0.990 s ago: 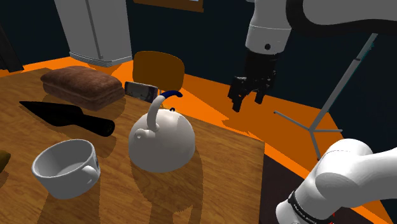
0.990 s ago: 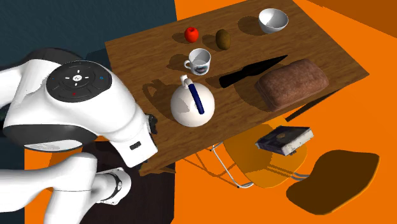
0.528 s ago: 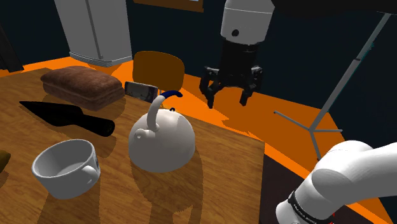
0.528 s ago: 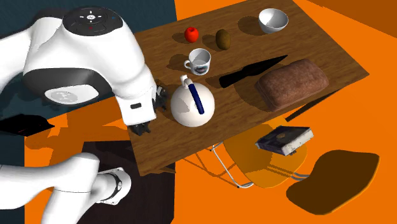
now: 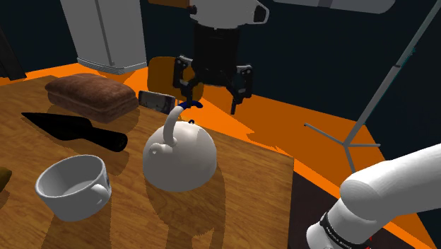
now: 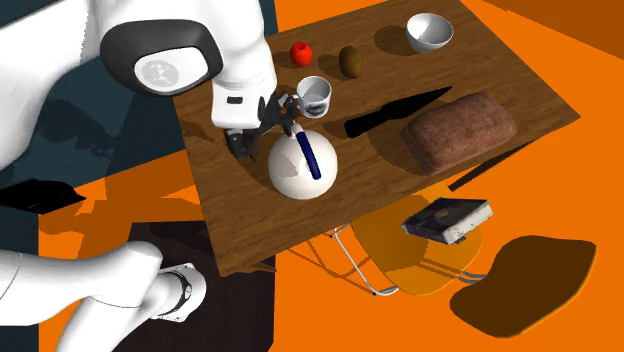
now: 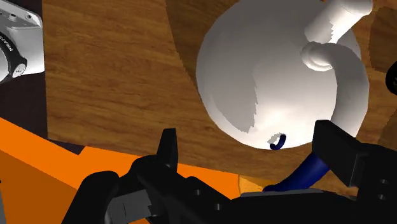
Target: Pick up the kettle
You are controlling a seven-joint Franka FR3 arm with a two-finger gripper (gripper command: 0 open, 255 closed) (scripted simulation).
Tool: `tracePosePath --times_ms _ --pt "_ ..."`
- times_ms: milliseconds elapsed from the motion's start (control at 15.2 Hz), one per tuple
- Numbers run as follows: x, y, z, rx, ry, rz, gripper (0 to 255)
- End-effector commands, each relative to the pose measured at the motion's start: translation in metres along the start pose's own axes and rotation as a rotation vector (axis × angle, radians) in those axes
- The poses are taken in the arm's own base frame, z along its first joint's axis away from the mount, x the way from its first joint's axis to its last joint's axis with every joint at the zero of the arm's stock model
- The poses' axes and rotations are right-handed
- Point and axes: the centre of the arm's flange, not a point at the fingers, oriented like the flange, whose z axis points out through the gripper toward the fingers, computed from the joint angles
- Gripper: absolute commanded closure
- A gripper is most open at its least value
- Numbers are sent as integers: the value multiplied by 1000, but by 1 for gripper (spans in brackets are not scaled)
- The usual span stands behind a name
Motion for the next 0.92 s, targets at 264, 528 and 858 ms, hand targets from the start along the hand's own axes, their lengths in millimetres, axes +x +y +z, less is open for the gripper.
tracePosePath --times_ms 264,528,858 --pt "-5 -73 -21 18 18 265 0" --pt "-7 -73 1 18 18 265 0" --pt "-8 -73 19 18 18 265 0"
